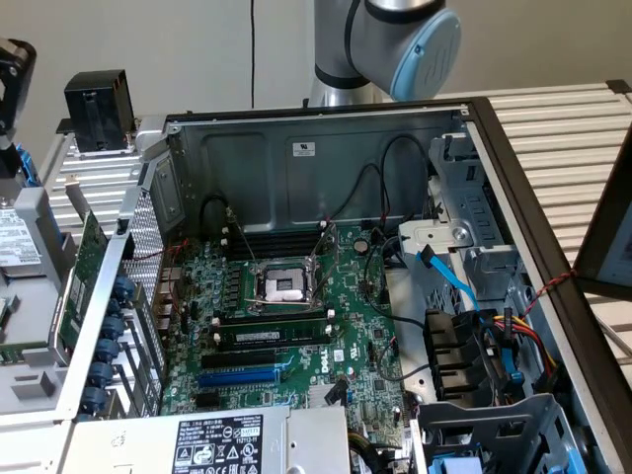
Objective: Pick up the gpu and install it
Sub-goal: 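Reach for the gpu, then pick up the gpu and move the gpu toward the slot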
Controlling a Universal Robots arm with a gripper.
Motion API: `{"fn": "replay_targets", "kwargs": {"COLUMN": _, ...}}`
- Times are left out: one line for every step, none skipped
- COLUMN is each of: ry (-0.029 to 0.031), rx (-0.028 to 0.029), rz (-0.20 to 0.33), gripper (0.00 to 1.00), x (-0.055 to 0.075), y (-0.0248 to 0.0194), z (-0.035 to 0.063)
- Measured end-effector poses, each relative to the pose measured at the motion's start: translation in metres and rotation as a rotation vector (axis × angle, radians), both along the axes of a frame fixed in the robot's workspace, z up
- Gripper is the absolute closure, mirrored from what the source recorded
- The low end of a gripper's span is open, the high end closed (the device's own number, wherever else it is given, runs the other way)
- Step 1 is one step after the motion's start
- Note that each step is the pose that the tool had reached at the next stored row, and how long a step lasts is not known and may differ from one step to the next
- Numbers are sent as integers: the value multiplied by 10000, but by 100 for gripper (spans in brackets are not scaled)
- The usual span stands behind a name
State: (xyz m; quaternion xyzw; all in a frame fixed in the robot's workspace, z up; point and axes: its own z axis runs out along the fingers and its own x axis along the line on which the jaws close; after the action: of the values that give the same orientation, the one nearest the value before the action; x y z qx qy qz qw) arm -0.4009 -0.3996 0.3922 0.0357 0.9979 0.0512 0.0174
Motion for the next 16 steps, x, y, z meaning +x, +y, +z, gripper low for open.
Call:
{"fn": "replay_targets", "kwargs": {"ry": 1, "rx": 170, "rz": 0, "gripper": 89, "x": -43, "y": 0, "z": 0}}
{"fn": "replay_targets", "kwargs": {"ry": 0, "rx": 301, "rz": 1, "gripper": 89, "x": -88, "y": 0, "z": -3}}
{"fn": "replay_targets", "kwargs": {"ry": 0, "rx": 360, "rz": 1, "gripper": 89, "x": -128, "y": 0, "z": -11}}
{"fn": "replay_targets", "kwargs": {"ry": -1, "rx": 369, "rz": 0, "gripper": 89, "x": -150, "y": 0, "z": -24}}
{"fn": "replay_targets", "kwargs": {"ry": 0, "rx": 369, "rz": 0, "gripper": 89, "x": -165, "y": 0, "z": -38}}
{"fn": "replay_targets", "kwargs": {"ry": -1, "rx": 370, "rz": 1, "gripper": 89, "x": -168, "y": -1, "z": -49}}
{"fn": "replay_targets", "kwargs": {"ry": 0, "rx": 369, "rz": 1, "gripper": 89, "x": -168, "y": -1, "z": -51}}
{"fn": "replay_targets", "kwargs": {"ry": 1, "rx": 370, "rz": 2, "gripper": 89, "x": -168, "y": -1, "z": -51}}
{"fn": "replay_targets", "kwargs": {"ry": 1, "rx": 369, "rz": 2, "gripper": 89, "x": -168, "y": -1, "z": -51}}
{"fn": "replay_targets", "kwargs": {"ry": 0, "rx": 370, "rz": 1, "gripper": 89, "x": -169, "y": 0, "z": -52}}
{"fn": "replay_targets", "kwargs": {"ry": 0, "rx": 370, "rz": 1, "gripper": 89, "x": -169, "y": 0, "z": -52}}
{"fn": "replay_targets", "kwargs": {"ry": 0, "rx": 370, "rz": 0, "gripper": 89, "x": -169, "y": 0, "z": -52}}
{"fn": "replay_targets", "kwargs": {"ry": 0, "rx": 370, "rz": 0, "gripper": 89, "x": -169, "y": 0, "z": -52}}
{"fn": "replay_targets", "kwargs": {"ry": 1, "rx": 369, "rz": 1, "gripper": 89, "x": -169, "y": 0, "z": -52}}
{"fn": "replay_targets", "kwargs": {"ry": 0, "rx": 370, "rz": 0, "gripper": 89, "x": -169, "y": 0, "z": -52}}
{"fn": "replay_targets", "kwargs": {"ry": 0, "rx": 370, "rz": 1, "gripper": 89, "x": -169, "y": 0, "z": -52}}
